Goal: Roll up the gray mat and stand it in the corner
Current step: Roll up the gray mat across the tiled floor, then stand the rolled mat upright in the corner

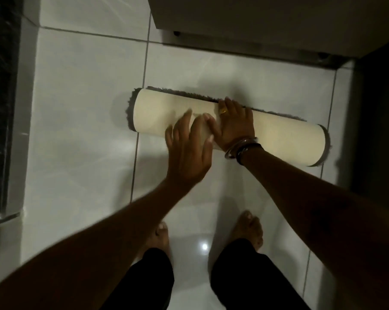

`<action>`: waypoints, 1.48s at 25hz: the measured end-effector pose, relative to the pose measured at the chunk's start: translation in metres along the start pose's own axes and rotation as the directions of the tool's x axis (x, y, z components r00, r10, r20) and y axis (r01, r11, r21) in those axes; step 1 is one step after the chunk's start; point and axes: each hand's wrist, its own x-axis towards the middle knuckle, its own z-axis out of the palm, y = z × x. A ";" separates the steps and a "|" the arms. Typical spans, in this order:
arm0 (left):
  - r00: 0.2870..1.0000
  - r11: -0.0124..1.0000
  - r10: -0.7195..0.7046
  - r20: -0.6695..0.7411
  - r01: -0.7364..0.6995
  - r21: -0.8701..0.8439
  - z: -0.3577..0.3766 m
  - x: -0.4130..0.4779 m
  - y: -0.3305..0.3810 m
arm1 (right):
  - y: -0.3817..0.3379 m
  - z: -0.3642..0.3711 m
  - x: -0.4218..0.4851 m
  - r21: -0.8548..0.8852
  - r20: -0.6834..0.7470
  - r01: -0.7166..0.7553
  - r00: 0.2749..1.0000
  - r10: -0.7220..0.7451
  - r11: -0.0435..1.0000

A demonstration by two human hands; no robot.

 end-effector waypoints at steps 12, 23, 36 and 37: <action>0.533 -0.443 -0.387 0.753 0.608 -0.659 0.031 0.093 0.009 | 0.010 -0.080 0.111 0.261 0.548 -0.225 0.835 0.048 0.939; 0.695 -0.134 -0.442 0.566 0.573 -0.808 -0.225 0.078 -0.011 | -0.134 -0.210 0.007 0.809 0.375 -0.155 0.879 -0.294 0.567; 0.812 0.425 -0.119 0.572 0.562 -0.710 -0.523 0.346 -0.055 | -0.319 -0.453 0.141 0.914 0.130 -0.024 0.963 -0.238 0.404; 0.811 0.458 -0.105 0.576 0.553 -0.696 -0.522 0.368 -0.061 | -0.322 -0.455 0.163 0.914 0.125 -0.022 0.965 -0.230 0.404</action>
